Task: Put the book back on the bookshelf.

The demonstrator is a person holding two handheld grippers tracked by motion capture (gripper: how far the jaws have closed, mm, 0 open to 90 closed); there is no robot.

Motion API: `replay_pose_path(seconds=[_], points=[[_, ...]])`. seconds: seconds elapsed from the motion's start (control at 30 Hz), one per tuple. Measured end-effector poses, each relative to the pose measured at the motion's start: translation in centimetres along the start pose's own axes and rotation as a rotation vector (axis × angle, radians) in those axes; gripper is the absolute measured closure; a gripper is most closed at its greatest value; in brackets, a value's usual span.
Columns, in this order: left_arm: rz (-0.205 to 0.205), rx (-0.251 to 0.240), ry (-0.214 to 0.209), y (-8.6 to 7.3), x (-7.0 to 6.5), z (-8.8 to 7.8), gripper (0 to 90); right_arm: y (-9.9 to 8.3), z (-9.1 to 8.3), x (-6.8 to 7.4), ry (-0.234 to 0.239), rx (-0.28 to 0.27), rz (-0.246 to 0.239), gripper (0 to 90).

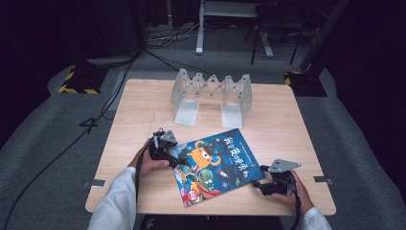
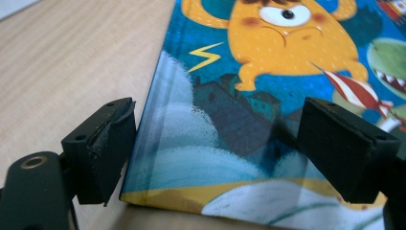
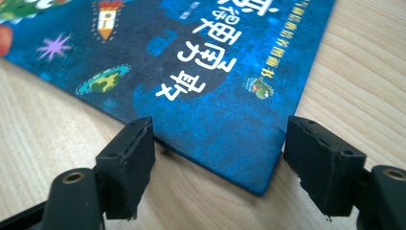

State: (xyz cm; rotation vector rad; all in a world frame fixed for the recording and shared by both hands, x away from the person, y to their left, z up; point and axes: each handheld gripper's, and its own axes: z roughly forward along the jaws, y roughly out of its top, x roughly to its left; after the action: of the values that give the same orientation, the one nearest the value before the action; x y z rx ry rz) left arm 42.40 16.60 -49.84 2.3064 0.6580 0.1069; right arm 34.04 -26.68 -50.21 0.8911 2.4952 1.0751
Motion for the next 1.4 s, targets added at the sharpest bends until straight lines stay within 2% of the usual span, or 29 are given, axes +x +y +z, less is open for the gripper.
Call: replay_pose_path(seconds=[0.17,0.2,0.27,0.3,0.57,0.67,0.73,0.87,0.9,0.93,1.0,1.07,1.1,1.13,1.23,1.33,1.4], points=[[0.013,0.008,-0.018,-1.7,-1.4,-1.3,14.0,0.4,0.3,-0.2,-0.016,0.009,0.023,26.4],[0.022,0.011,-0.018,-2.3,-2.1,-1.8,13.9,0.5,0.4,-0.2,-0.022,0.010,0.025,26.5],[0.019,0.004,-0.020,-2.7,-2.4,-2.0,13.5,0.6,0.5,-0.3,-0.026,0.012,0.026,26.6],[0.012,-0.003,-0.019,-3.4,-3.1,-2.5,13.3,0.9,0.8,-0.4,-0.033,0.014,0.032,26.6],[0.008,-0.005,-0.009,-5.6,-5.5,-4.1,12.9,2.4,2.3,-0.7,-0.115,0.010,0.077,27.4],[0.003,-0.012,-0.007,-6.2,-6.1,-4.3,12.4,3.1,3.0,-0.9,-0.149,0.005,0.074,27.4],[0.002,-0.014,-0.006,-6.5,-6.6,-4.5,12.4,3.4,3.5,-1.2,-0.161,0.001,0.095,26.9],[0.059,0.015,0.033,-6.7,-8.1,-4.4,11.6,3.6,3.7,-1.1,-0.180,0.005,0.104,28.9],[0.062,0.013,0.038,-6.7,-8.3,-4.4,11.1,3.5,3.4,-0.6,-0.158,0.012,0.097,29.6],[0.058,0.008,0.038,-6.7,-8.6,-4.3,11.1,3.5,3.4,-0.6,-0.158,0.012,0.097,29.6],[0.061,0.003,0.024,-6.7,-9.0,-4.2,11.6,3.1,2.8,0.4,-0.117,0.020,0.057,29.6],[0.060,-0.004,-0.005,-6.6,-9.5,-4.0,11.7,2.6,2.2,1.4,-0.066,0.027,0.013,29.7],[0.054,-0.012,-0.031,-6.5,-9.8,-3.9,11.8,2.4,1.9,2.0,-0.059,0.030,-0.001,30.4],[0.054,-0.012,-0.031,-6.5,-9.8,-3.9,12.0,2.4,1.9,2.0,-0.059,0.030,-0.001,30.4],[0.065,-0.016,-0.050,-6.1,-10.5,-3.4,12.2,2.1,1.6,2.5,-0.007,0.034,-0.004,30.5],[0.073,-0.015,-0.070,-5.8,-11.0,-3.0,12.3,2.2,1.6,2.6,-0.008,0.041,-0.018,28.7],[0.077,-0.013,-0.076,-5.6,-11.2,-2.8,11.8,2.2,1.7,2.1,-0.020,0.043,-0.003,27.6]])
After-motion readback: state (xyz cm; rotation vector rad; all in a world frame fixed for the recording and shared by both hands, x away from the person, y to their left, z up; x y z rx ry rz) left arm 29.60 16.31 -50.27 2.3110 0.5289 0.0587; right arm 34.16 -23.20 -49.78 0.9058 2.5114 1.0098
